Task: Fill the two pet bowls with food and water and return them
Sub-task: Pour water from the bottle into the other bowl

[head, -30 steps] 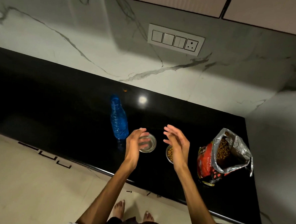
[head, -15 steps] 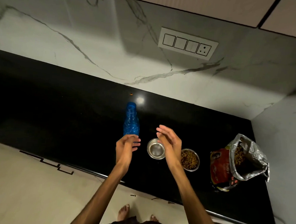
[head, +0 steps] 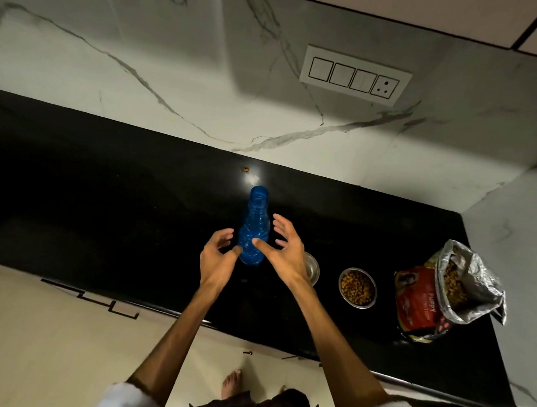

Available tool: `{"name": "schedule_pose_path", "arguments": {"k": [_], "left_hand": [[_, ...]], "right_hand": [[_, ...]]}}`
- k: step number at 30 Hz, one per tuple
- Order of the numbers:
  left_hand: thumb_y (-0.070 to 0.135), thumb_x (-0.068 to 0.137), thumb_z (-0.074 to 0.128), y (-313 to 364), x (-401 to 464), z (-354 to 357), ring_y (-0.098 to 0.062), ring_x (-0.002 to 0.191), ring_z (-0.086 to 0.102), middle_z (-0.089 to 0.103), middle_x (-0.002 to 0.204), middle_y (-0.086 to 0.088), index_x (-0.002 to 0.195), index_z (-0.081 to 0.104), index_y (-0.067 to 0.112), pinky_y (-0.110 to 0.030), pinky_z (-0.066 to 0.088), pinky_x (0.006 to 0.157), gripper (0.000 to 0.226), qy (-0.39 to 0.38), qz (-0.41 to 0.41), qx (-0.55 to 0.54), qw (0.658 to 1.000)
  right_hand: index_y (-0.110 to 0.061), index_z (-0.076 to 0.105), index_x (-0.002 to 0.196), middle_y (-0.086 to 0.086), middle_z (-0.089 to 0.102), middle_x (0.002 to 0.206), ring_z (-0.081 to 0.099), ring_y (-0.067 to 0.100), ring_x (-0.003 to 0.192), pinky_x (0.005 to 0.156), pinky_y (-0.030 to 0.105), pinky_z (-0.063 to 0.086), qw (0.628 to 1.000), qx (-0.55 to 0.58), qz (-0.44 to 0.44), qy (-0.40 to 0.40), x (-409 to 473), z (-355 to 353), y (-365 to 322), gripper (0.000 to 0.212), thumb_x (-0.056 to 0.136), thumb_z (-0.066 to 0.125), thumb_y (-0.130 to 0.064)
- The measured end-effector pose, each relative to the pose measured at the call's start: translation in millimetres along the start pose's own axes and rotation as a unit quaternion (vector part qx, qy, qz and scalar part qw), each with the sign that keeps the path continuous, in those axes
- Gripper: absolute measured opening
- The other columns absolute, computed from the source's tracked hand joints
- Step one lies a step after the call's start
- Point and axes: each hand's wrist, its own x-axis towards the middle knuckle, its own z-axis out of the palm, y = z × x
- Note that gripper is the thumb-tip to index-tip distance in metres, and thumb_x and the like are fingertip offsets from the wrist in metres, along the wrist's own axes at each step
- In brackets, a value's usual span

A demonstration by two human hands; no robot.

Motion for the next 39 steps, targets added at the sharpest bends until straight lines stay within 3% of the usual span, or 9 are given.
{"name": "schedule_pose_path", "arguments": {"k": [3,6,10,12,14,17,19,31,39], "left_hand": [[0.01,0.082,0.081,0.1,10.5,1.1,-0.007,0.12,0.059,0.066,0.129,0.007,0.134,0.064,0.023,-0.011,0.044,0.092,0.056,-0.045,0.013,0.029,0.998],[0.009,0.08,0.084,-4.4,15.6,2.4,-0.01,0.125,0.058,0.063,0.136,0.003,0.14,0.059,0.021,-0.025,0.051,0.099,0.067,-0.093,0.024,0.049,0.994],[0.008,0.077,0.087,-13.1,19.1,3.9,-0.004,0.11,0.067,0.065,0.133,0.003,0.145,0.054,0.024,-0.008,0.054,0.072,0.077,-0.133,0.023,0.05,0.99],[0.01,0.076,0.088,-15.9,22.0,6.1,0.006,0.101,0.068,0.067,0.131,0.003,0.145,0.053,0.024,-0.006,0.053,0.065,0.079,-0.141,0.025,0.05,0.988],[0.011,0.076,0.088,-17.0,25.0,7.4,0.009,0.101,0.067,0.067,0.13,0.002,0.145,0.053,0.024,-0.008,0.054,0.07,0.079,-0.144,0.028,0.058,0.987],[0.013,0.075,0.088,-18.3,28.9,9.8,-0.003,0.113,0.065,0.067,0.129,0.006,0.143,0.054,0.027,-0.031,0.054,0.102,0.077,-0.15,0.025,0.063,0.986],[0.015,0.074,0.088,-19.3,30.4,11.8,-0.006,0.116,0.064,0.068,0.127,0.009,0.14,0.056,0.03,-0.038,0.051,0.108,0.075,-0.153,0.019,0.055,0.987],[0.02,0.072,0.09,-21.1,27.6,13.6,-0.003,0.117,0.064,0.068,0.128,0.011,0.141,0.055,0.032,-0.032,0.05,0.107,0.079,-0.141,0.027,0.062,0.988],[0.017,0.07,0.088,-12.7,13.2,15.5,0.003,0.112,0.065,0.068,0.127,0.013,0.141,0.057,0.03,-0.018,0.054,0.095,0.079,-0.138,0.068,0.058,0.986]], "right_hand": [[-0.024,0.051,0.149,-0.009,0.061,0.143,0.056,0.003,0.131,0.109,0.029,0.047,1.0,-0.024,0.0,-0.005,2.6,9.2,4.6,0.088,0.073,0.095,-0.027],[-0.026,0.05,0.149,-0.011,0.064,0.14,0.057,0.003,0.13,0.109,0.024,0.044,0.999,-0.04,-0.006,-0.011,3.8,17.5,7.3,0.089,0.072,0.095,-0.031],[-0.031,0.048,0.148,-0.012,0.065,0.138,0.059,0.001,0.127,0.1,0.008,0.041,0.998,-0.057,-0.006,-0.005,6.6,24.3,8.9,0.09,0.071,0.095,-0.035],[-0.033,0.048,0.147,-0.012,0.066,0.135,0.061,0.002,0.124,0.1,0.012,0.046,0.998,-0.064,-0.008,-0.003,9.1,26.2,9.4,0.089,0.07,0.094,-0.036],[-0.033,0.048,0.146,-0.012,0.067,0.131,0.063,0.004,0.12,0.101,0.022,0.053,0.997,-0.07,-0.008,-0.005,11.8,27.7,10.6,0.089,0.07,0.094,-0.036],[-0.033,0.049,0.144,-0.013,0.068,0.127,0.065,0.004,0.116,0.1,0.029,0.056,0.997,-0.077,-0.004,-0.007,15.9,29.8,13.6,0.088,0.069,0.095,-0.037],[-0.032,0.05,0.142,-0.012,0.068,0.125,0.065,0.005,0.115,0.099,0.03,0.057,0.997,-0.081,0.0,-0.008,18.8,31.3,15.8,0.088,0.068,0.096,-0.039],[-0.03,0.054,0.137,-0.013,0.07,0.117,0.068,0.001,0.107,0.089,0.023,0.058,0.998,-0.07,-0.007,0.004,18.1,29.8,20.6,0.08,0.069,0.095,-0.04],[-0.029,0.053,0.125,-0.01,0.072,0.109,0.071,0.008,0.101,0.084,0.033,0.062,0.998,-0.016,-0.041,0.035,6.7,18.0,13.5,0.074,0.065,0.094,-0.044]]}}
